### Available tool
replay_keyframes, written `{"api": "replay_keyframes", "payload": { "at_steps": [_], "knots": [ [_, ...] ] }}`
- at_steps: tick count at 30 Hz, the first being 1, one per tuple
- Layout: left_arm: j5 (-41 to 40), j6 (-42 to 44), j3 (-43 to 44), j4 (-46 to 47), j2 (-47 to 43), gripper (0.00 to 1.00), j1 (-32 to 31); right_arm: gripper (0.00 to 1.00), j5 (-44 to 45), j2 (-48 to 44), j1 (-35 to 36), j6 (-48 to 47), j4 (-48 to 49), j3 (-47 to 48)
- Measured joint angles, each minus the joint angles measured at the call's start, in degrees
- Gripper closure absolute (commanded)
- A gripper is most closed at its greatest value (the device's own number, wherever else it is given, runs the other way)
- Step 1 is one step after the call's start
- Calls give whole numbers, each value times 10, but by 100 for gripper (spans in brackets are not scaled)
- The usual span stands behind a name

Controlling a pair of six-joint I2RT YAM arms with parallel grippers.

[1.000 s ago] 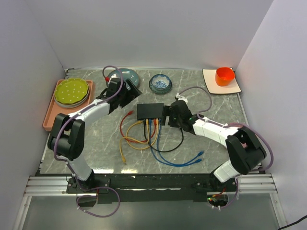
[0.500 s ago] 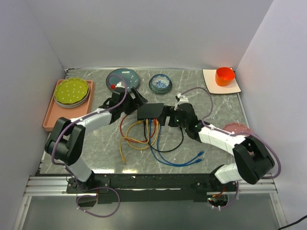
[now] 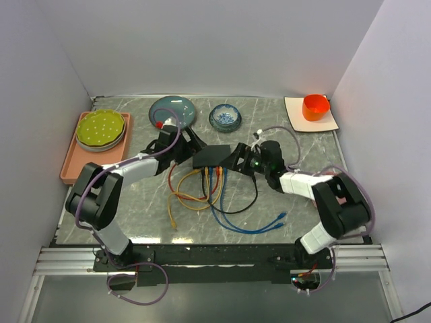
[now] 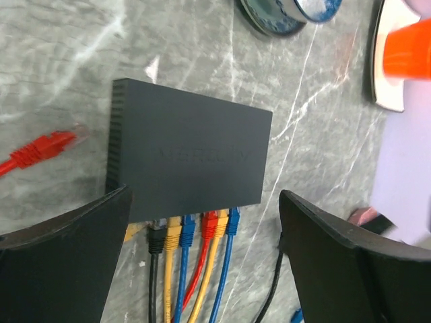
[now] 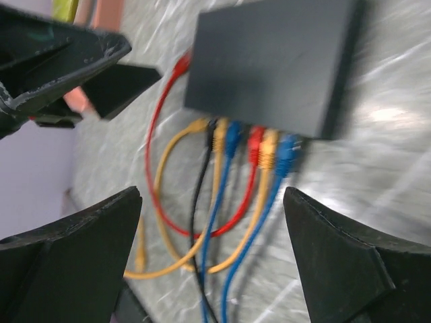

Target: Pull the plug from the switch port

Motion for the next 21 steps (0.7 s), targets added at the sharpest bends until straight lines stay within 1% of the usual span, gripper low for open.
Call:
{"api": "replay_keyframes", "payload": {
  "at_steps": [3, 7, 10, 15, 17, 21],
  "knots": [
    [-22, 15, 17, -16, 3, 4, -17, 9, -49, 45, -4, 38, 33, 2],
    [-43, 31, 47, -33, 17, 3, -34, 16, -85, 72, -28, 72, 71, -6],
    [-53, 36, 50, -35, 28, 1, -35, 20, -80, 71, -44, 79, 82, -20],
    [-52, 36, 50, -38, 58, 1, -34, 30, -49, 71, -52, 67, 44, -20],
    [-47, 35, 51, -31, 66, 1, -34, 31, -40, 71, -52, 62, 28, -19],
    [-37, 30, 52, -25, 70, 1, -33, 31, -29, 73, -52, 59, 9, -15]
  ]
}}
